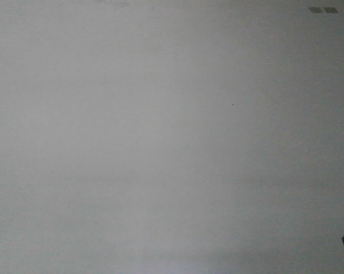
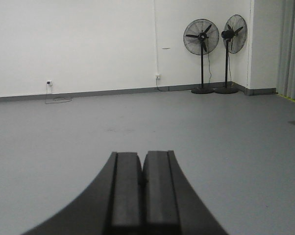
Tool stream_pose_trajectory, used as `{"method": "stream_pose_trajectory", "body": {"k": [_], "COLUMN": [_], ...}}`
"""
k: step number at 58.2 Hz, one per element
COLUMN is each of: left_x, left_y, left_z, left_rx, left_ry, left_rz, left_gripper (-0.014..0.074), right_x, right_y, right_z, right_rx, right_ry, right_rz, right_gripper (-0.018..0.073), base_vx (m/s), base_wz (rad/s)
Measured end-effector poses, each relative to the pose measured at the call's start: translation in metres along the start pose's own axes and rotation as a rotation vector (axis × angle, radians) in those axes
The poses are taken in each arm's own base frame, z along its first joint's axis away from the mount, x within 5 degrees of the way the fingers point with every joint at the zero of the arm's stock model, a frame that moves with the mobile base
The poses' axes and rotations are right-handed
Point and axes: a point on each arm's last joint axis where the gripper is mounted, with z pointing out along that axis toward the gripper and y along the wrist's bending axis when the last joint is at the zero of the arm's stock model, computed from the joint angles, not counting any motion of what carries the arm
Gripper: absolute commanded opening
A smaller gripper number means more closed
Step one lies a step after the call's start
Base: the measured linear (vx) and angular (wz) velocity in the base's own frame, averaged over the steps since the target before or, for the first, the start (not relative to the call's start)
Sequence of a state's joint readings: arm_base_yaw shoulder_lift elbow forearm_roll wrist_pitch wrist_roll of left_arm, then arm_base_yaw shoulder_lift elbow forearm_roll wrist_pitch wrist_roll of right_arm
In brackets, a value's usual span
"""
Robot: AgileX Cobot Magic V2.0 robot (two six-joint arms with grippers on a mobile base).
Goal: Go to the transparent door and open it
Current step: 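Drive the base forward across the grey floor toward the wall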
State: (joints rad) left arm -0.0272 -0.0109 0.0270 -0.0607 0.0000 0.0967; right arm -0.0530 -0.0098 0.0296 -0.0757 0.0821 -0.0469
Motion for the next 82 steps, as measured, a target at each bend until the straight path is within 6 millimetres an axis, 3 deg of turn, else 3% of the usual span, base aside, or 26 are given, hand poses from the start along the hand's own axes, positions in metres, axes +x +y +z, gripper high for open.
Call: {"method": "stream_pose_trajectory", "body": {"k": [45, 82], "left_x": [-0.0005, -0.0005], "left_y": [0.0, 0.0], "left_z": [0.0, 0.0], "left_rx": [-0.001, -0.001], "left_ry": [-0.005, -0.005], "left_rz": [0.0, 0.0], "left_gripper": [-0.0006, -0.0006], "right_x": [0.0, 0.0002], "right_y": [0.0, 0.0], "right_z": [0.0, 0.0], "right_rx": [0.0, 0.0], "right_ry": [0.0, 0.002], "right_rz": [0.0, 0.0], "right_gripper": [-0.0007, -0.0007], "base_vx": [0.04, 0.29], "base_wz": [0.01, 0.05]}}
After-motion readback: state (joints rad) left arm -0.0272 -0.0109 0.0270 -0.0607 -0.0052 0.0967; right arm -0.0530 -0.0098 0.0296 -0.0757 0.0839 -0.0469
